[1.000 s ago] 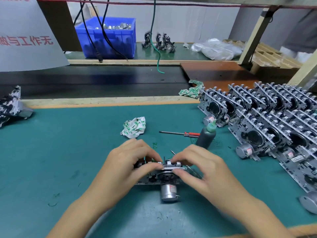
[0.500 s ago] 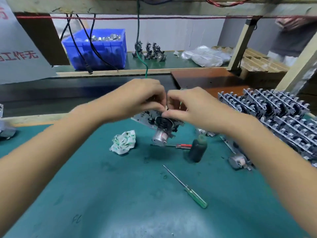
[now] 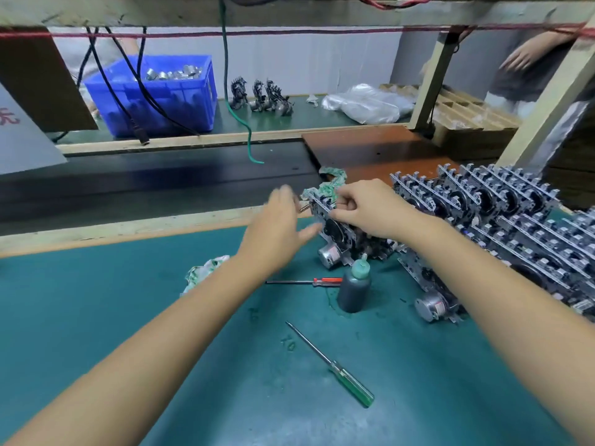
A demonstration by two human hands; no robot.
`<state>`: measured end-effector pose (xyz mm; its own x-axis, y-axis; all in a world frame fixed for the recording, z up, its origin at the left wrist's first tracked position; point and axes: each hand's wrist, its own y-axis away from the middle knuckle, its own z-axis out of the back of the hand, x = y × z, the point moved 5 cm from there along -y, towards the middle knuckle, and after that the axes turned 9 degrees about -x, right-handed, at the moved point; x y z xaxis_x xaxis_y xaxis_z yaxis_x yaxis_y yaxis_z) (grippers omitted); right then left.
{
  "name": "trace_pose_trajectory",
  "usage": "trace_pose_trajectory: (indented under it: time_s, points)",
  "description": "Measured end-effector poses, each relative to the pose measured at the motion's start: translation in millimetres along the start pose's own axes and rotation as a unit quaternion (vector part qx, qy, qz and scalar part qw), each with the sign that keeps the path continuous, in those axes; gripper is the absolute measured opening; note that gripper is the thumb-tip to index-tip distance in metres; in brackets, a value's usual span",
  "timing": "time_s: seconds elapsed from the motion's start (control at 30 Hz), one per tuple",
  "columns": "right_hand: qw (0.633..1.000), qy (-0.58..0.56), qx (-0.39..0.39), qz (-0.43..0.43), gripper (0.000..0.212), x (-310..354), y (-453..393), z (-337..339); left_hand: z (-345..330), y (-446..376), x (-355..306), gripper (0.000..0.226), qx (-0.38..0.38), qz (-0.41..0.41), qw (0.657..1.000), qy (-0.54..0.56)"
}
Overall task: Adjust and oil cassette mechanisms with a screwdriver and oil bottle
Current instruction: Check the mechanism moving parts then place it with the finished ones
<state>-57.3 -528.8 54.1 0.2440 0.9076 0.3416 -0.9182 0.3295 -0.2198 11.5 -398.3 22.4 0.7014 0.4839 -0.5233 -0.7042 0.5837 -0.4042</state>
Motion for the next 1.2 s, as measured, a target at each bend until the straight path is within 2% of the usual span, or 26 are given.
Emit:
trace_pose_trajectory:
  time_s: [0.07, 0.1, 0.13, 0.2, 0.3, 0.33, 0.47, 0.57, 0.63, 0.73, 0.8, 0.9, 0.97, 1.03, 1.13, 1.2]
  points:
    - [1.0, 0.002, 0.009, -0.018, 0.03, -2, 3, 3, -29, 20, 6, 0.05, 0.144, 0.062, 0.988, 0.009]
    - [0.999, 0.01, 0.019, -0.027, 0.029, -3, 4, 3, -40, 27, 5, 0.052, 0.186, 0.064, 0.98, 0.007]
    - [0.999, 0.024, 0.028, -0.033, 0.028, -4, 6, 3, -47, 30, 1, 0.052, 0.194, 0.057, 0.979, 0.006]
    - [0.997, 0.07, 0.012, -0.035, 0.029, -3, 9, 7, -53, 28, -9, 0.042, 0.161, 0.034, 0.986, 0.006]
    - [0.981, 0.161, -0.106, -0.021, 0.031, -3, 9, 27, -57, 25, -22, 0.029, 0.122, 0.005, 0.992, -0.041]
    - [0.976, 0.182, -0.119, -0.026, 0.03, -6, 8, 31, -57, 24, -24, 0.027, 0.118, 0.002, 0.992, -0.052]
    - [0.981, 0.177, -0.055, -0.062, 0.02, -23, 4, 18, -57, 27, -30, 0.018, 0.116, -0.015, 0.989, -0.095]
    - [0.983, 0.125, -0.097, -0.095, 0.019, -31, -1, 12, -59, 18, -30, 0.016, 0.117, -0.016, 0.985, -0.126]
    - [0.981, 0.101, -0.107, -0.124, 0.018, -34, -4, 7, -60, 8, -29, 0.022, 0.127, -0.014, 0.98, -0.15]
    - [0.979, 0.12, -0.103, -0.131, 0.014, -33, -8, 3, -62, 1, -29, 0.032, 0.148, -0.011, 0.974, -0.17]
    - [0.975, 0.166, -0.097, -0.114, 0.012, -28, -7, 5, -64, 2, -27, 0.034, 0.156, -0.014, 0.972, -0.176]
    - [0.962, 0.234, -0.122, -0.072, 0.022, -8, 1, 23, -52, 7, -25, 0.047, 0.16, -0.018, 0.976, -0.148]
    - [0.958, 0.229, -0.166, -0.033, 0.024, 19, 11, 36, -28, 13, -23, 0.052, 0.116, -0.016, 0.987, -0.107]
    - [0.965, 0.186, -0.187, 0.003, 0.027, 54, 25, 41, 5, 24, -20, 0.042, 0.053, -0.009, 0.997, -0.051]
    - [0.984, 0.097, -0.129, 0.072, 0.024, 108, 47, 16, 55, 54, -1, 0.005, 0.007, 0.026, 1.0, 0.012]
    - [0.992, 0.036, -0.062, 0.107, 0.025, 138, 59, -12, 82, 82, 17, 0.022, 0.005, 0.066, 0.998, 0.01]
